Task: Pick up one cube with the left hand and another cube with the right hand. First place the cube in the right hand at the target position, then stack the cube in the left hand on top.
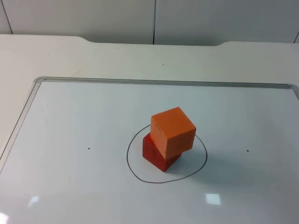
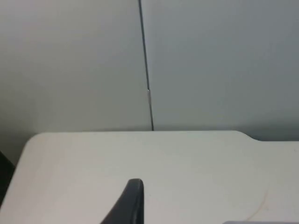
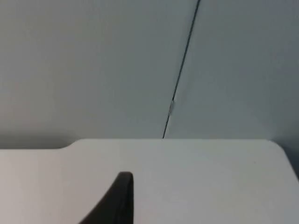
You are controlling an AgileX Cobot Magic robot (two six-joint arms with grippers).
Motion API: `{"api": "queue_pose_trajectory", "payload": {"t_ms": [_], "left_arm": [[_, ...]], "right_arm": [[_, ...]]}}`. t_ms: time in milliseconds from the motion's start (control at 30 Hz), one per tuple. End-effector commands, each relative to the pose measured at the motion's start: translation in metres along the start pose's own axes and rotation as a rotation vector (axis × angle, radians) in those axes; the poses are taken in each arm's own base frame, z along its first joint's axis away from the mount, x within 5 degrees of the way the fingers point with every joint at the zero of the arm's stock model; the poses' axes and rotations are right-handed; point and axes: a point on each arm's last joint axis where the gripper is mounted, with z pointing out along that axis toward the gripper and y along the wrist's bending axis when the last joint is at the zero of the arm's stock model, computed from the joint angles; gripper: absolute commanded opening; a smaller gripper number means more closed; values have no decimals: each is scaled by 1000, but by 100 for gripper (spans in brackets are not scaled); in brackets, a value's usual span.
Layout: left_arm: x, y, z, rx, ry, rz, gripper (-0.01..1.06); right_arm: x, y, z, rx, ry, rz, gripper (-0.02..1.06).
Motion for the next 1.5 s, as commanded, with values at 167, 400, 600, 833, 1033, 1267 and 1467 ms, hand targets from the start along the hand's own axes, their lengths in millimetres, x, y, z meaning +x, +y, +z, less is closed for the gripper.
{"api": "queue_pose_trajectory", "payload": {"t_ms": [167, 400, 600, 833, 1033, 1267, 1467], "left_arm": [[10, -7, 8, 75, 1, -28, 93], [11, -7, 6, 77, 6, -31, 93], [11, -8, 6, 83, 13, -36, 93], [12, -8, 6, 84, 21, -35, 93], [12, -7, 6, 78, 22, -28, 93], [7, -6, 6, 68, -37, -17, 93], [3, -9, 2, 100, -73, -62, 93]], "right_arm": [[35, -4, 4, -36, -31, 114, 106], [63, -4, 11, -49, -29, 183, 106], [83, -1, 20, -52, 18, 177, 106], [82, -2, 20, -38, 1, 137, 106], [77, -5, 15, -17, -50, 80, 106], [62, -4, -4, -39, -193, 91, 106], [58, -5, -13, -30, -120, 92, 106]]}}
